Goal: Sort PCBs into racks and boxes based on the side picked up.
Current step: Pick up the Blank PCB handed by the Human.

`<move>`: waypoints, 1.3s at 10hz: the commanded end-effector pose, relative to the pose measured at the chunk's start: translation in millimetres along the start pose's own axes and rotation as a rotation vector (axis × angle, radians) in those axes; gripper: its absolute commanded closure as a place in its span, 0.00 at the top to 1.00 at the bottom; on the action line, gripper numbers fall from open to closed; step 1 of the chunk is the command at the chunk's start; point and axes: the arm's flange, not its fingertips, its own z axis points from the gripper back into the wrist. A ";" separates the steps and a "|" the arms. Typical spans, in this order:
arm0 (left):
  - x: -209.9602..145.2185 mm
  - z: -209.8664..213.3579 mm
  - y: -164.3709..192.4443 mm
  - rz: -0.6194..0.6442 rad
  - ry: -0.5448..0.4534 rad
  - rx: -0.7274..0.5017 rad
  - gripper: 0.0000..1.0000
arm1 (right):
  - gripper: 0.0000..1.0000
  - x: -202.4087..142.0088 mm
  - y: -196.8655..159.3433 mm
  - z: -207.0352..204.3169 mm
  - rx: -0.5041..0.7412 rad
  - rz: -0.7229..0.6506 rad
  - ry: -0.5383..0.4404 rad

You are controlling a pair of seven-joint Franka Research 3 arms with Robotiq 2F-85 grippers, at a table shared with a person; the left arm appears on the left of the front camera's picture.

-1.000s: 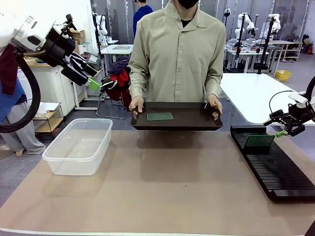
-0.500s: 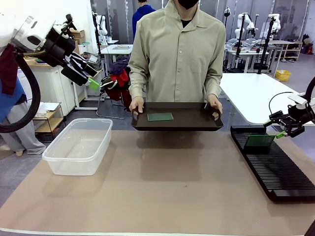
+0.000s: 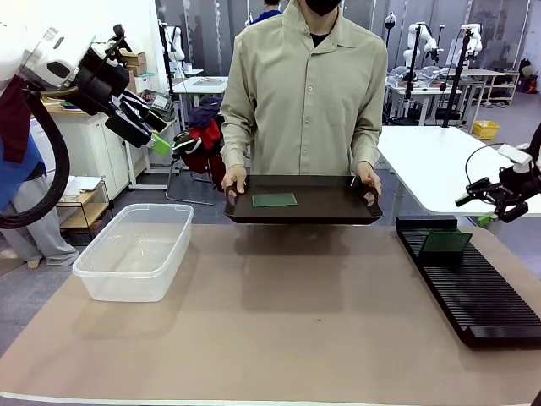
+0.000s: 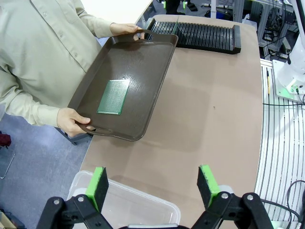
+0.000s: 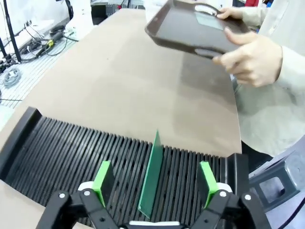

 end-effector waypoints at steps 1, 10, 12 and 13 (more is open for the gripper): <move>-2.1 -1.2 0.0 -0.006 -0.016 -0.011 1.00 | 0.93 43.5 25.1 -8.9 -0.020 -0.014 0.019; -2.1 -1.2 0.0 -0.006 -0.016 -0.011 1.00 | 0.93 165.4 94.9 -13.7 -0.538 -0.417 0.201; -2.1 -1.2 0.0 -0.006 -0.016 -0.011 1.00 | 0.93 163.5 82.6 15.7 -0.488 -0.408 0.171; -2.1 -1.2 0.0 -0.006 -0.016 -0.011 1.00 | 0.93 163.5 82.6 15.7 -0.488 -0.408 0.171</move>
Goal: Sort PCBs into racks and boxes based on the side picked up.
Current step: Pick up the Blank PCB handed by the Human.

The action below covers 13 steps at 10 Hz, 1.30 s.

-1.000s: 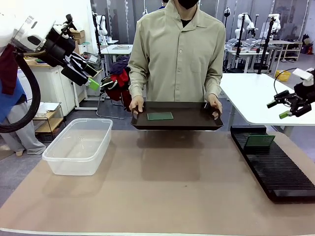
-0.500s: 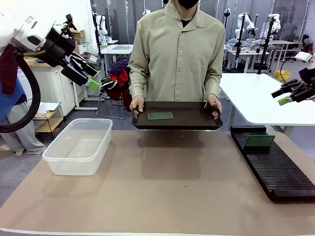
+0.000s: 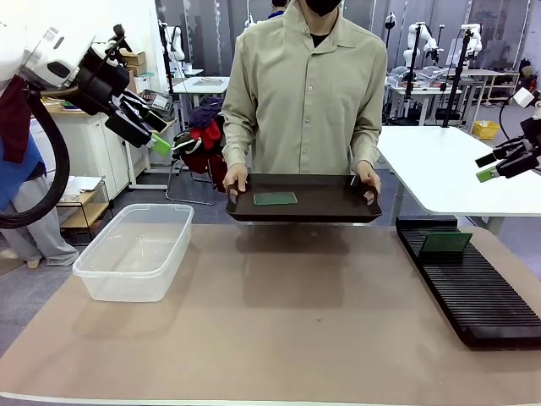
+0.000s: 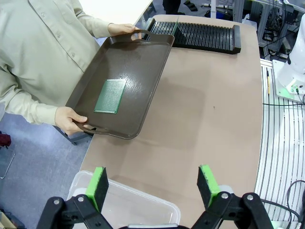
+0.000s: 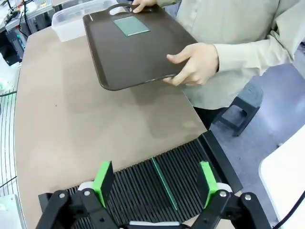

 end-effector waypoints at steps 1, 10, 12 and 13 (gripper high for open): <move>-2.3 -1.3 -0.1 -0.006 -0.016 -0.011 1.00 | 0.93 1.2 3.6 -2.2 0.002 0.007 0.001; -2.3 -1.3 -0.1 -0.006 -0.016 -0.011 1.00 | 0.93 22.0 22.7 33.0 -0.061 -0.001 -0.097; -2.3 -1.3 -0.1 -0.006 -0.016 -0.011 1.00 | 0.93 16.1 20.1 35.7 -0.060 -0.037 -0.099; -2.3 -1.3 -0.1 -0.006 -0.016 -0.011 1.00 | 0.93 12.8 22.7 37.1 -0.075 -0.056 -0.110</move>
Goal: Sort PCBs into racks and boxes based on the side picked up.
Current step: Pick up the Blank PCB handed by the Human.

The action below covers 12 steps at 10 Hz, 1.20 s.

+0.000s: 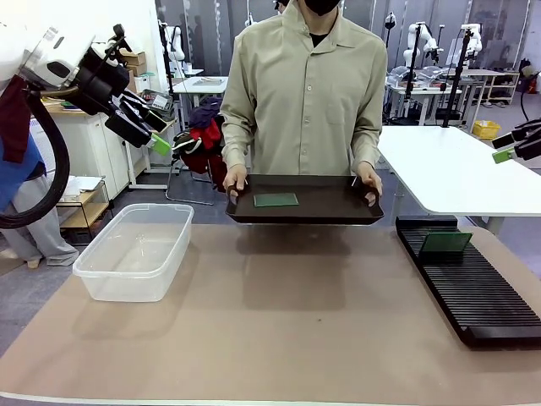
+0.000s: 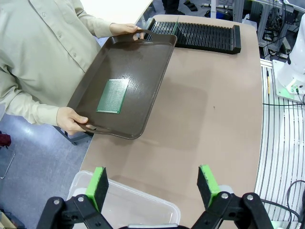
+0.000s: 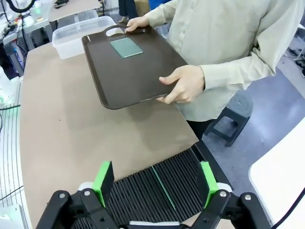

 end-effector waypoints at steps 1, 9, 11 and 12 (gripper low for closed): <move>-2.3 -1.3 0.0 -0.006 -0.016 -0.011 1.00 | 0.93 -2.3 6.3 -1.9 -0.025 -0.040 -0.038; -2.3 -1.3 0.0 -0.006 -0.016 -0.011 1.00 | 0.93 -5.0 0.2 1.1 -0.005 -0.017 -0.011; -2.3 -1.3 0.0 -0.006 -0.016 -0.011 1.00 | 0.93 -5.0 0.2 1.1 -0.005 -0.017 -0.011; -2.3 -1.3 0.0 -0.006 -0.016 -0.011 1.00 | 0.93 -5.0 0.2 1.1 -0.005 -0.017 -0.011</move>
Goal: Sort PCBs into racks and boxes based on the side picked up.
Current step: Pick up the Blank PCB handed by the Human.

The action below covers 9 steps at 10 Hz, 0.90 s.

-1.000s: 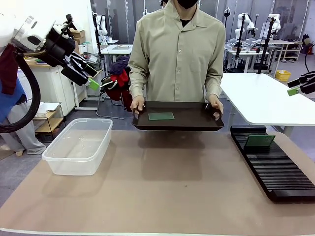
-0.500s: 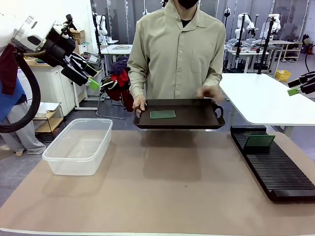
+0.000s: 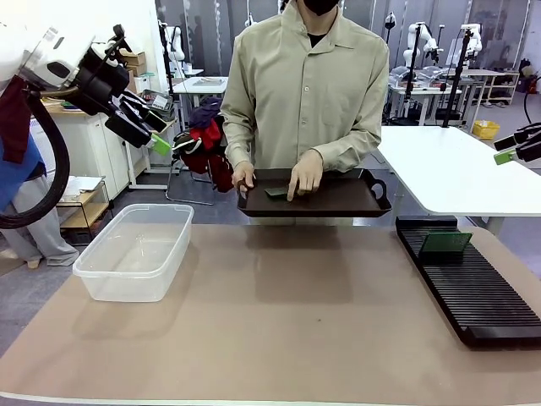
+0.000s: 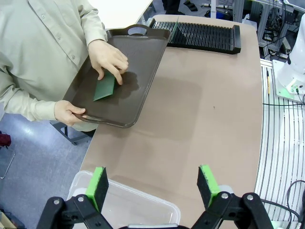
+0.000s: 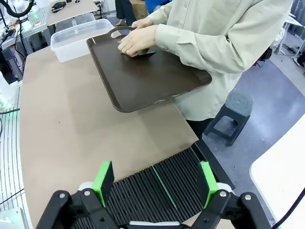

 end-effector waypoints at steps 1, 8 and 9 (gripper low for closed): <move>-2.3 -1.3 -0.1 -0.006 -0.016 -0.011 1.00 | 0.93 0.0 0.4 -0.7 0.001 0.000 0.000; -2.3 -1.3 -0.1 -0.006 -0.016 -0.011 1.00 | 0.93 0.0 0.4 -0.7 0.001 0.000 0.000; -2.3 -1.3 -0.1 -0.006 -0.016 -0.011 1.00 | 0.93 0.0 0.4 -0.7 0.001 0.000 0.000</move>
